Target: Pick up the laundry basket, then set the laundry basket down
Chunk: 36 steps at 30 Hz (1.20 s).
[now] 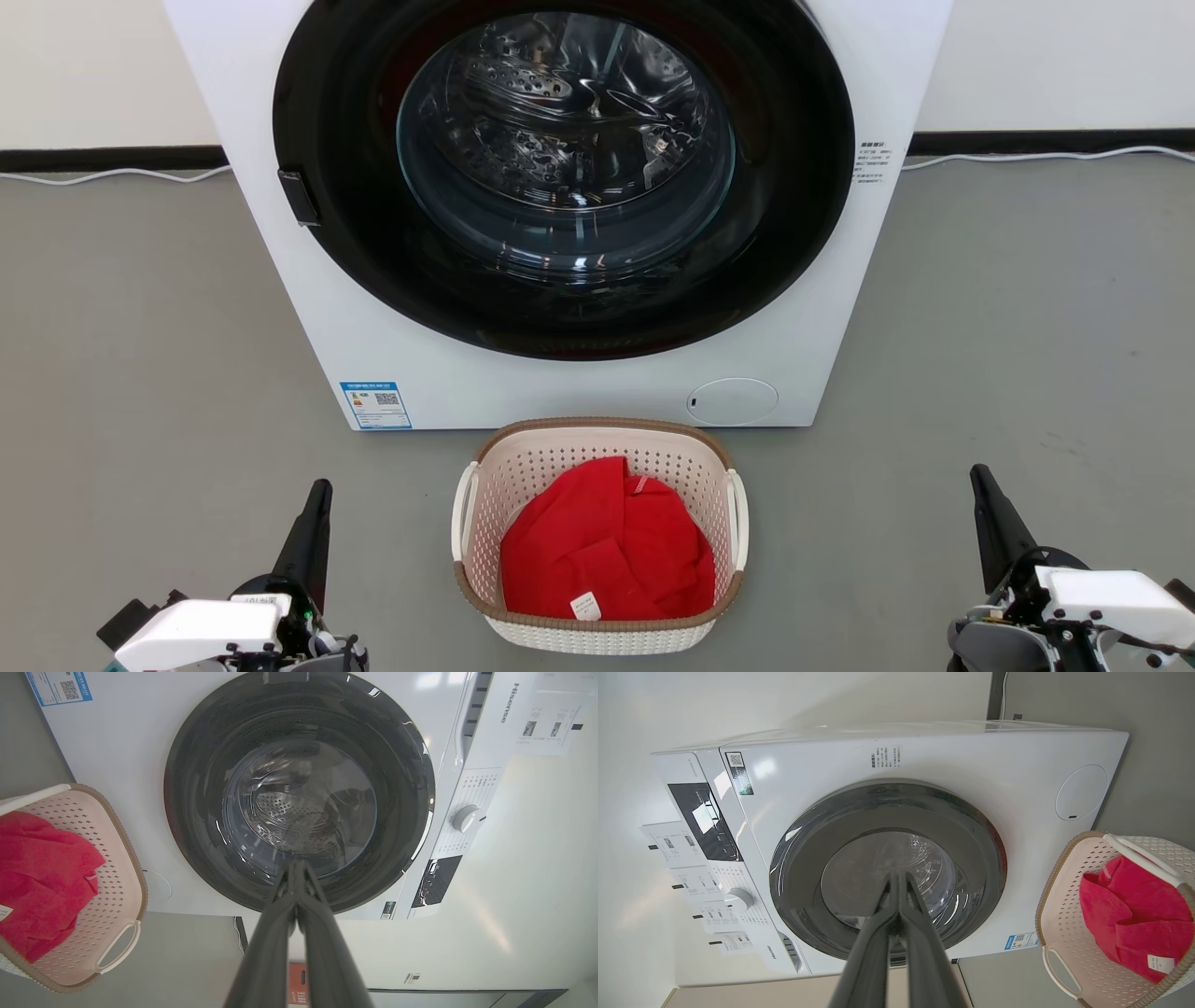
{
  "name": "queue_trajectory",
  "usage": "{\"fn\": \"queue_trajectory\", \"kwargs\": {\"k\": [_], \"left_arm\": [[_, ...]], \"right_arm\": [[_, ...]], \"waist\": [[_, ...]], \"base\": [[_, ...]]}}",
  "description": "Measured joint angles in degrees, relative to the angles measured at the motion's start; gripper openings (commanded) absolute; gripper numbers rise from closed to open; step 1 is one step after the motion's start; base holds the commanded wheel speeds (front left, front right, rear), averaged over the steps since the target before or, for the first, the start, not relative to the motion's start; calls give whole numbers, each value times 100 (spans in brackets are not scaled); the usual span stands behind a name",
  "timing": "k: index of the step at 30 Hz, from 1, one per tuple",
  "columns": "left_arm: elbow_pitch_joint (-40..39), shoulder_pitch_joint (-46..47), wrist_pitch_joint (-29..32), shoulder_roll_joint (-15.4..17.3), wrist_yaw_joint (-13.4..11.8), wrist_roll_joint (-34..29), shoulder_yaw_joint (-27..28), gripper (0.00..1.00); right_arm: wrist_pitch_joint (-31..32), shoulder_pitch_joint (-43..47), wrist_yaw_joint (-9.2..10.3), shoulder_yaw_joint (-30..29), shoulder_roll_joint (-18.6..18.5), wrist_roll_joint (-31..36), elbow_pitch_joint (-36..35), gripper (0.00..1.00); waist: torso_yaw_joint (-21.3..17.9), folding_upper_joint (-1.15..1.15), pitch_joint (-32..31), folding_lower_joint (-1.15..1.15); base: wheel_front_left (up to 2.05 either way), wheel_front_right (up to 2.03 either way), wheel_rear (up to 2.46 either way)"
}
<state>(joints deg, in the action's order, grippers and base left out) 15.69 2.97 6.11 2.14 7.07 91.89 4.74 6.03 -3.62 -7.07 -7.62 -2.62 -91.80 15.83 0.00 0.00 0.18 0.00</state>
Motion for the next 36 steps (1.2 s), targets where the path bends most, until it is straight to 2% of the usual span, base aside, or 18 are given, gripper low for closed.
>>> {"fn": "queue_trajectory", "kwargs": {"k": [12,13,14,15,16,36], "left_arm": [[0,0,0,0,0,0,0,0],[22,-10,-3,-3,-1,0,-2,100],[77,-37,-8,-15,-2,0,-3,0],[147,-90,-8,-33,-2,0,-5,0],[220,-162,-8,-51,-3,0,-9,100],[213,-274,-301,-60,-9,-144,-235,100]], "right_arm": [[0,0,0,0,0,1,0,0],[0,13,0,3,0,2,21,100],[0,35,2,9,8,2,76,0],[0,80,3,13,20,2,147,0],[0,141,4,16,36,2,218,100],[-258,267,8,280,27,75,80,100]], "waist": [[0,0,0,0],[0,0,0,0],[0,0,0,0],[0,0,0,0],[0,0,1,0],[-10,0,15,1]], "base": [[0,0,0],[0,0,0],[0,0,0],[0,0,0],[0,0,0],[0,0,0]]}}
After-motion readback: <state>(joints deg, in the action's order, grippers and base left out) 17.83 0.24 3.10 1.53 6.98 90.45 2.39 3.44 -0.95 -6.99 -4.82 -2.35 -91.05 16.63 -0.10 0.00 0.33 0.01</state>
